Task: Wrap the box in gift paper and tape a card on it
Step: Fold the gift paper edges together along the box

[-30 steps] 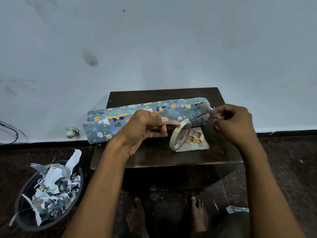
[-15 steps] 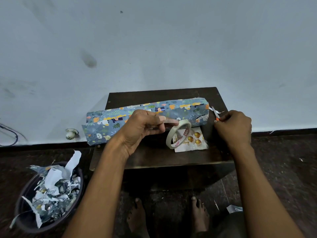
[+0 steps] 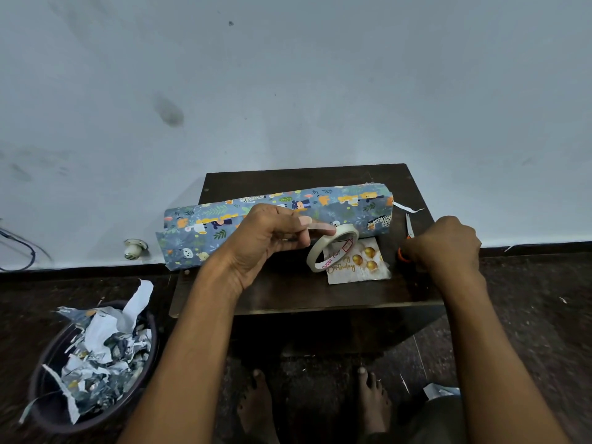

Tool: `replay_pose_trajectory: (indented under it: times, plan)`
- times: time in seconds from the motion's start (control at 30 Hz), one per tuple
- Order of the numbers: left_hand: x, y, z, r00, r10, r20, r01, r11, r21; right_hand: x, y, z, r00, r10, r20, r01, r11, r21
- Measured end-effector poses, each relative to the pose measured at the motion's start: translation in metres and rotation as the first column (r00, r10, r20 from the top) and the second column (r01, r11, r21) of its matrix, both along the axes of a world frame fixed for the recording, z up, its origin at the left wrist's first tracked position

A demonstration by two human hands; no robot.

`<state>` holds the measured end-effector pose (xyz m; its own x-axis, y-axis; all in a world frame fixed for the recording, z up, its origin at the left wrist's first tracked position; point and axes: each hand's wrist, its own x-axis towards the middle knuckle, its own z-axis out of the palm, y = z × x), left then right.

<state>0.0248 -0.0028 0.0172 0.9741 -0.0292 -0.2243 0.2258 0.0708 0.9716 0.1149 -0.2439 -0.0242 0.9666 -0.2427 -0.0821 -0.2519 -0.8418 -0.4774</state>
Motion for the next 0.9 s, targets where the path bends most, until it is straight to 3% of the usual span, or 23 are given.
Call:
replay_pose_trajectory:
  times: [0.23,0.47,0.9]
  plan:
    - [0.000,-0.002,0.001,1.000,0.000,-0.010,0.000,1.000,-0.010,-0.007,0.001,0.007,0.988,0.008,-0.157,-0.010,1.000,-0.017]
    - [-0.002,-0.001,0.002,1.000,-0.002,-0.002,0.002,1.000,-0.028,-0.016,0.009,0.009,0.985,0.082,-0.155,-0.097,0.991,-0.093]
    - [-0.002,0.005,-0.002,1.000,0.012,0.009,-0.012,0.999,-0.034,-0.036,0.008,0.006,0.996,0.072,-0.055,-0.078,0.990,-0.117]
